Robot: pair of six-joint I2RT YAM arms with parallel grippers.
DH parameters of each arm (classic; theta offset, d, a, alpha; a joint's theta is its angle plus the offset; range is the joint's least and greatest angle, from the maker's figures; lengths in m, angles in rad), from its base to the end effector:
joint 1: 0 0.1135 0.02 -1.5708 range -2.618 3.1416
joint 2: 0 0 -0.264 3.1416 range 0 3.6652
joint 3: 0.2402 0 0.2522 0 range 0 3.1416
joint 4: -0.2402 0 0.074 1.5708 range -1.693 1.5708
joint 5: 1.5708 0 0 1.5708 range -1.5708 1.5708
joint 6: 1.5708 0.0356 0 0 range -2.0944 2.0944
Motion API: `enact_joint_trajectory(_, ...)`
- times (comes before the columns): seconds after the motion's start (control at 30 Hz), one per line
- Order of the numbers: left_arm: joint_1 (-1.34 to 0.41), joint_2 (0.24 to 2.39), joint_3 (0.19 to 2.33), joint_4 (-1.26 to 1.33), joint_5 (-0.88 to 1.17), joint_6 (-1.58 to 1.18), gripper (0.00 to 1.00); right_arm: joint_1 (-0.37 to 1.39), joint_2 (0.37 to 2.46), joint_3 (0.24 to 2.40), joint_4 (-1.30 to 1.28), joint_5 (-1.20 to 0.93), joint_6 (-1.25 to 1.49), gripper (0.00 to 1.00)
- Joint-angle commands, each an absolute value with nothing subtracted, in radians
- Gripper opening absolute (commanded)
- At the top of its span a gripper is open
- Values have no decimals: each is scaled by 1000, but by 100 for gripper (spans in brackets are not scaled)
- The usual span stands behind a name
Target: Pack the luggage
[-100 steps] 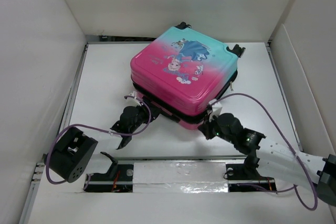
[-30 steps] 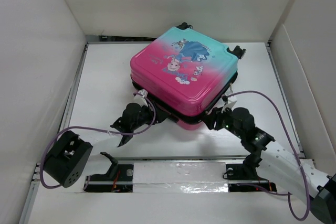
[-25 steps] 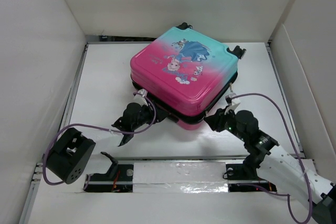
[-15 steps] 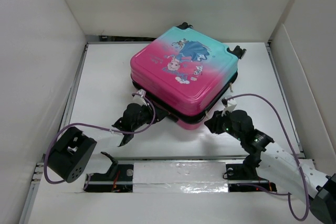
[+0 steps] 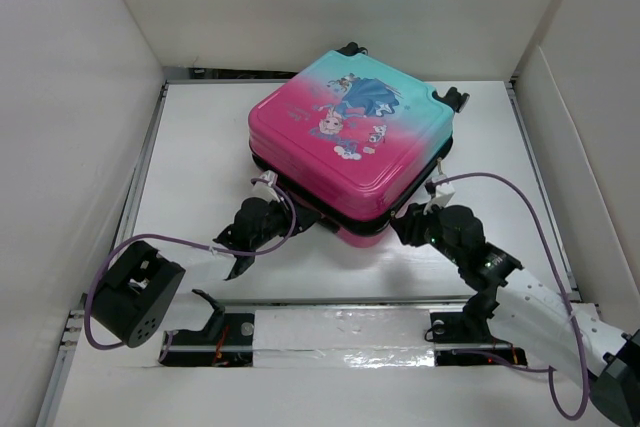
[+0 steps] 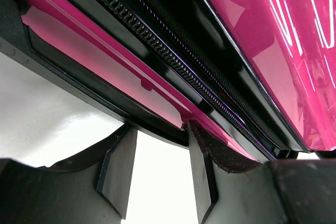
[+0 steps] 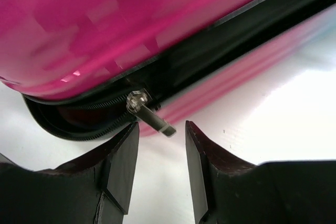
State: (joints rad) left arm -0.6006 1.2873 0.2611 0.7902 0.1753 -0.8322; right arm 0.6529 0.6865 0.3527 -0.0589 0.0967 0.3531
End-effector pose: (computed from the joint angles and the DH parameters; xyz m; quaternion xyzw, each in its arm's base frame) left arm 0.1866 -0.1353 0.1630 -0.0366 0.7834 -0.4567 0.4199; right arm 0.1355 0.0993 0.2154 -0.0975 0.8252 0.2323 0.5056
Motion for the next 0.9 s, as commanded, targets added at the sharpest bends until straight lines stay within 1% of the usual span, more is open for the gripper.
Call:
enact_joint_trajectory(0.0, -604, 1286, 258, 865, 152, -765, 29, 649, 687, 365, 81, 84, 295, 45)
enact_joint_trajectory(0.07, -604, 1285, 259, 861, 153, -765, 29, 649, 709, 376, 89, 80, 278, 42)
enact_joint_trajectory(0.2, -604, 1281, 264, 850, 150, -759, 27, 649, 756, 376, 159, 54, 253, 34)
enact_joint_trajectory(0.27, -604, 1282, 270, 839, 150, -752, 27, 649, 770, 380, 179, 31, 239, 32)
enact_joint_trajectory(0.37, -604, 1279, 270, 835, 147, -750, 27, 649, 788, 388, 144, 14, 258, 32)
enact_joint_trajectory(0.4, -604, 1276, 270, 834, 144, -749, 26, 649, 790, 382, 144, 8, 262, 34)
enact_joint_trajectory(0.5, -604, 1279, 271, 838, 143, -749, 26, 640, 781, 332, 196, 8, 305, 33)
enact_joint_trajectory(0.57, -604, 1281, 275, 844, 140, -749, 25, 640, 772, 296, 290, 12, 313, 32)
enact_joint_trajectory(0.67, -604, 1282, 282, 844, 133, -747, 24, 640, 778, 275, 331, 17, 313, 25)
enact_joint_trajectory(0.7, -604, 1282, 285, 844, 129, -746, 24, 640, 781, 285, 328, 15, 308, 20)
enact_joint_trajectory(0.87, -604, 1292, 299, 853, 120, -741, 23, 640, 816, 295, 344, 9, 302, 12)
